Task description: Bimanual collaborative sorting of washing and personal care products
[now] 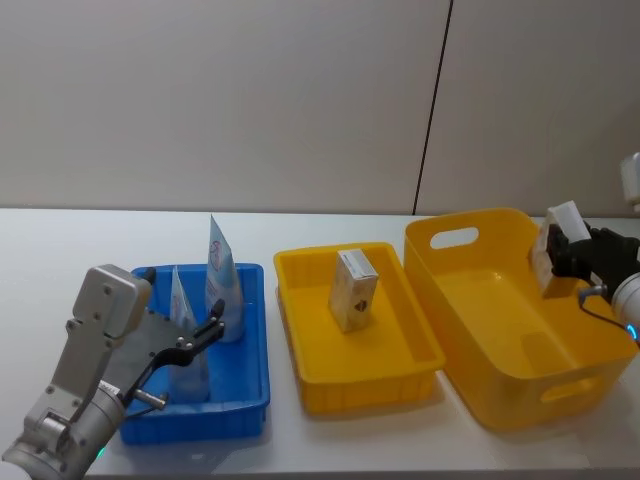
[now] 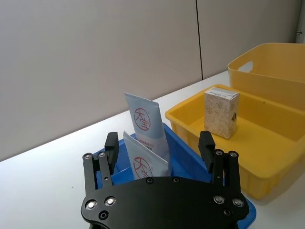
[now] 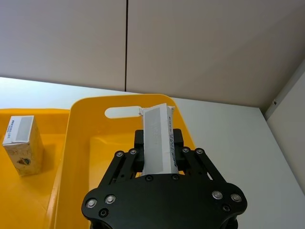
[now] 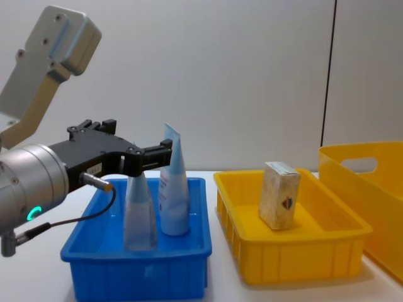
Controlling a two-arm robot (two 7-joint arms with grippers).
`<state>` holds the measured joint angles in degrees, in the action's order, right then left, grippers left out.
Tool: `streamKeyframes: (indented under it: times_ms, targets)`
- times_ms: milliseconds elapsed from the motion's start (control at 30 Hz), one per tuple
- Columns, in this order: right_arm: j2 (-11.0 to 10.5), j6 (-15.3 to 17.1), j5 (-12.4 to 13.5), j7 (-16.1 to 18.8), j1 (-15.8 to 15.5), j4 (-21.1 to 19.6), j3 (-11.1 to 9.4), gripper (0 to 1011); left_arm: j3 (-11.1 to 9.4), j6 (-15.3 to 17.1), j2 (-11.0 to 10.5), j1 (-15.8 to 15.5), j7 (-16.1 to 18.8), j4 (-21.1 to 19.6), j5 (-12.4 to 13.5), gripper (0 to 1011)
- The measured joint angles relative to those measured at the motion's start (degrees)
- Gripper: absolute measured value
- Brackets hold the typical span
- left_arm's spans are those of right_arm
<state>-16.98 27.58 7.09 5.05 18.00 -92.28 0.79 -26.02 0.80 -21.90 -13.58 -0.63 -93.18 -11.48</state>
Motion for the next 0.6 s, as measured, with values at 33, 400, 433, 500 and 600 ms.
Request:
streamKeyframes:
  times_ms: [33, 400, 433, 500, 600]
  targets:
    - [0.0, 0.0, 0.0, 0.0, 0.0, 0.0, 0.0, 304, 0.0, 0.0, 0.0, 0.0, 0.0, 0.0, 0.0, 1001]
    - [-0.1, 0.1, 0.0, -0.1, -0.1, -0.1, -0.1, 304, 0.0, 0.0, 0.0, 0.0, 0.0, 0.0, 0.0, 1001]
    - [-0.1, 0.1, 0.0, -0.1, -0.1, -0.1, -0.1, 304, 0.0, 0.0, 0.0, 0.0, 0.0, 0.0, 0.0, 1001]
    - [-0.1, 0.1, 0.0, -0.1, -0.1, -0.1, -0.1, 305, 0.0, 0.0, 0.0, 0.0, 0.0, 0.0, 0.0, 1001]
    - [-0.1, 0.1, 0.0, -0.1, -0.1, -0.1, -0.2, 304, 0.0, 0.0, 0.0, 0.0, 0.0, 0.0, 0.0, 1001]
